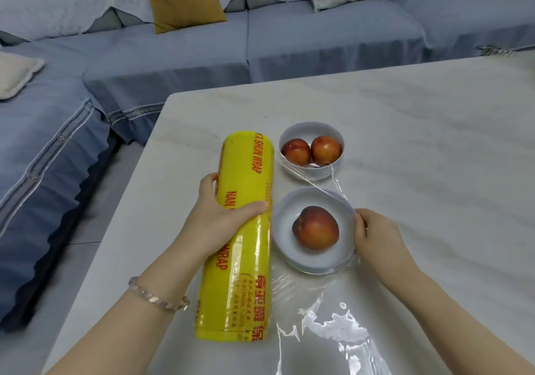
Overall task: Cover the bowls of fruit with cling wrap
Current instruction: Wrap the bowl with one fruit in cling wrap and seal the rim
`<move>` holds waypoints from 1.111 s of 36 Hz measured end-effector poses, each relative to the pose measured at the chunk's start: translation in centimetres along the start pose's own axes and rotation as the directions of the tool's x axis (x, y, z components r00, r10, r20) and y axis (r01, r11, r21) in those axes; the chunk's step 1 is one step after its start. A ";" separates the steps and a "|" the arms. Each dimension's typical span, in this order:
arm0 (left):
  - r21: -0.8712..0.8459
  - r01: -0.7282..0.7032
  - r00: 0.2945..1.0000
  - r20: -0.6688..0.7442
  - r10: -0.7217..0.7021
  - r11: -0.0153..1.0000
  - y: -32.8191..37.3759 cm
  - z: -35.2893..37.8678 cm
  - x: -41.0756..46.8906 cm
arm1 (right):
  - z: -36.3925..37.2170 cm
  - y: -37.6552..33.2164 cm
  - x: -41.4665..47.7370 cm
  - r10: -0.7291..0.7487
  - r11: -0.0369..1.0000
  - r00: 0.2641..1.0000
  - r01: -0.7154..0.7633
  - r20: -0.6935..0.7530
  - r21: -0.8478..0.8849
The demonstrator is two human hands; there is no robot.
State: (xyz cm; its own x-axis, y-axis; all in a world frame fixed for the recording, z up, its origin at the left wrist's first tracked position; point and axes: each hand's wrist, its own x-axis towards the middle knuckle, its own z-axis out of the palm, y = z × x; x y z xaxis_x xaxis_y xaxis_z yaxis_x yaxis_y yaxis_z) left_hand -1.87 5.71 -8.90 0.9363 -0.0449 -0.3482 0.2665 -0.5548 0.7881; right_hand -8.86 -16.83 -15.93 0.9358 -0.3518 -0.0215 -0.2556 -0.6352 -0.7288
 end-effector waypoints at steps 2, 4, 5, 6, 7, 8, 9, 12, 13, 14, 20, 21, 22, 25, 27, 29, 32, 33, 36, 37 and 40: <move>0.083 0.022 0.999 -0.030 -0.020 0.996 -1.0 -0.1 -0.1 | -0.3 0.1 -0.2 -0.019 1.000 1.000 0.020 0.022 -0.024; 0.152 0.064 0.996 -0.063 -0.055 0.986 -1.7 0.2 -0.3 | -0.6 0.1 -0.4 -0.022 0.999 0.999 0.024 0.047 -0.045; 0.180 0.081 0.995 -0.071 -0.069 0.980 -2.0 0.4 -0.5 | -0.7 0.2 -0.4 -0.017 0.999 0.998 0.019 0.054 -0.050; 0.201 0.100 0.994 -0.072 -0.087 0.975 -2.2 0.6 -0.5 | -0.8 0.2 -0.5 -0.013 0.999 0.998 0.016 0.056 -0.049; 0.217 0.116 0.992 -0.072 -0.103 0.969 -2.4 0.8 -0.5 | -0.9 0.3 -0.5 -0.011 0.999 0.998 0.014 0.055 -0.047; 0.227 0.128 0.991 -0.071 -0.115 0.965 -2.5 1.0 -0.5 | -1.0 0.4 -0.5 -0.010 0.999 0.999 0.012 0.053 -0.047; 0.237 0.138 0.990 -0.070 -0.124 0.962 -2.6 1.1 -0.4 | -1.2 0.4 -0.6 -0.007 0.999 0.999 0.010 0.050 -0.049; 0.287 0.155 0.988 -0.067 -0.142 0.945 -2.8 1.3 0.0 | -1.6 0.5 -0.6 0.003 0.998 0.999 0.000 0.042 -0.056; 0.307 0.162 0.987 -0.065 -0.149 0.938 -2.8 1.5 0.1 | -1.7 0.5 -0.6 0.007 0.998 0.999 -0.005 0.043 -0.064; 0.328 0.168 0.986 -0.066 -0.155 0.930 -2.7 1.7 0.2 | -1.8 0.5 -0.5 0.015 0.997 0.999 -0.012 0.045 -0.074; 0.331 0.168 0.985 -0.088 -0.147 0.928 -2.8 2.2 0.1 | -1.9 0.2 0.0 0.060 0.994 0.996 -0.052 0.073 -0.100; 0.296 0.160 0.986 -0.088 -0.140 0.942 -3.1 2.2 0.1 | -1.8 0.2 0.0 0.067 0.992 0.995 -0.059 0.072 -0.107; 0.256 0.148 0.988 -0.082 -0.131 0.955 -3.3 2.2 0.2 | -1.8 0.1 0.0 0.074 0.991 0.995 -0.066 0.065 -0.116; 0.158 0.096 0.995 -0.034 -0.091 0.983 -3.6 2.0 0.5 | -1.5 -0.2 -0.2 0.089 0.984 0.995 -0.082 0.041 -0.156; 0.117 0.062 0.998 -0.017 -0.061 0.991 -3.7 1.8 0.7 | -1.4 -0.3 -0.2 0.098 0.980 0.995 -0.091 0.032 -0.178; 0.113 0.049 0.999 -0.015 -0.047 0.992 -3.7 1.7 0.8 | -1.5 -0.4 -0.2 0.107 0.975 0.994 -0.100 0.025 -0.198; 0.158 0.052 0.999 -0.014 -0.050 0.986 -3.6 1.7 1.0 | -1.8 -0.4 0.0 0.124 0.973 0.992 -0.115 0.035 -0.198; 0.190 0.063 0.998 -0.015 -0.062 0.980 -3.6 1.7 1.0 | -1.9 -0.4 0.1 0.126 0.972 0.991 -0.115 0.041 -0.206; 0.315 0.105 0.994 -0.042 -0.097 0.943 -3.5 1.2 0.6 | -1.9 -0.5 0.1 0.117 0.968 0.992 -0.104 0.044 -0.228; 0.370 0.121 0.993 -0.060 -0.106 0.921 -3.5 1.0 0.4 | -1.9 -0.6 0.0 0.114 0.968 0.993 -0.101 0.042 -0.232; 0.501 0.142 0.989 -0.111 -0.100 0.853 -3.8 0.3 -0.1 | -1.7 -0.7 0.0 0.102 0.966 0.994 -0.091 0.030 -0.242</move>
State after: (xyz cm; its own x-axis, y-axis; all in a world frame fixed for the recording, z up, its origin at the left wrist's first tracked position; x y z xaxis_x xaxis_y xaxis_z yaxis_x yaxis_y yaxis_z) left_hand -3.00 7.56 -11.99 0.9247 0.1029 -0.3666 0.2459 -0.8964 0.3687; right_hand -9.13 -17.53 -14.31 0.9119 -0.3938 -0.1160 -0.3911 -0.7478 -0.5365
